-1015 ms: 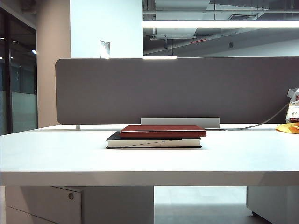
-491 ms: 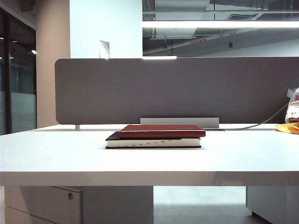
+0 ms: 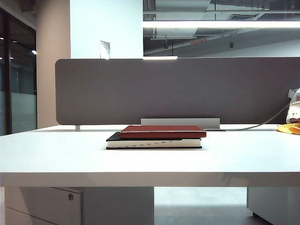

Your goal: Pick up the red book and place it on top of the black book.

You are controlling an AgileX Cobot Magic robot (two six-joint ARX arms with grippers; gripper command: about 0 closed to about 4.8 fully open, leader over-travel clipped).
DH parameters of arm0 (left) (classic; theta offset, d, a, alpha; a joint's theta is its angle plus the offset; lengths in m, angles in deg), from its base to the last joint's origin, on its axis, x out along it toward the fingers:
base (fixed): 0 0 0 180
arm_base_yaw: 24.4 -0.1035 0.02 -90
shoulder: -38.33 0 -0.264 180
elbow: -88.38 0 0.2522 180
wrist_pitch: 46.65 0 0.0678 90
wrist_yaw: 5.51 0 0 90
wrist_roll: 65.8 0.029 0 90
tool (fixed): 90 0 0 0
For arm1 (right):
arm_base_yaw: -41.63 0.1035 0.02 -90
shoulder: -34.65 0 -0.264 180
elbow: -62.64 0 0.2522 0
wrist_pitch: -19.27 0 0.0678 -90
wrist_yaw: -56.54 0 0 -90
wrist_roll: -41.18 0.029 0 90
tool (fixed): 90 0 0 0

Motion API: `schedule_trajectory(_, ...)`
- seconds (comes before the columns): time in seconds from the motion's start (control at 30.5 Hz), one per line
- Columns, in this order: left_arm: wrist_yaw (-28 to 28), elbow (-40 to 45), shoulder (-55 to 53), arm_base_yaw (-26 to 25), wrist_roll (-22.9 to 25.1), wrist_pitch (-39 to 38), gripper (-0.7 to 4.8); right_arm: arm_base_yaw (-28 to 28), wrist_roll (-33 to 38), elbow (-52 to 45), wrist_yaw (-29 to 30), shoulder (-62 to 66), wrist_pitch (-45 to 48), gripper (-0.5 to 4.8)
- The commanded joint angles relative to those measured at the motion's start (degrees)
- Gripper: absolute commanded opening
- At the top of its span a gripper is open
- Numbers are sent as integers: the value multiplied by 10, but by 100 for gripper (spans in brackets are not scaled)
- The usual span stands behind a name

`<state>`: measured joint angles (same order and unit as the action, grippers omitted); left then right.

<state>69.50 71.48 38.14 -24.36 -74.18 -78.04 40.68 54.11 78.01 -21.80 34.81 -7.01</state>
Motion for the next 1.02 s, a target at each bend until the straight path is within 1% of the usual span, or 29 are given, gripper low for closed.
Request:
schedule_trajectory(0.03,-3,-1,0,-3,2,-16,-6,-1,-1,0,0,0,4,-5)
schedule_trajectory(0.82,-3,-1,0,-3,2,-16,-6,-1,-2,0,-3,0,4,-5)
schedule_trajectory(1.02,-3,-1,0,-3,2,-16,-6,-1,-56,0,-35,0,6,-5)
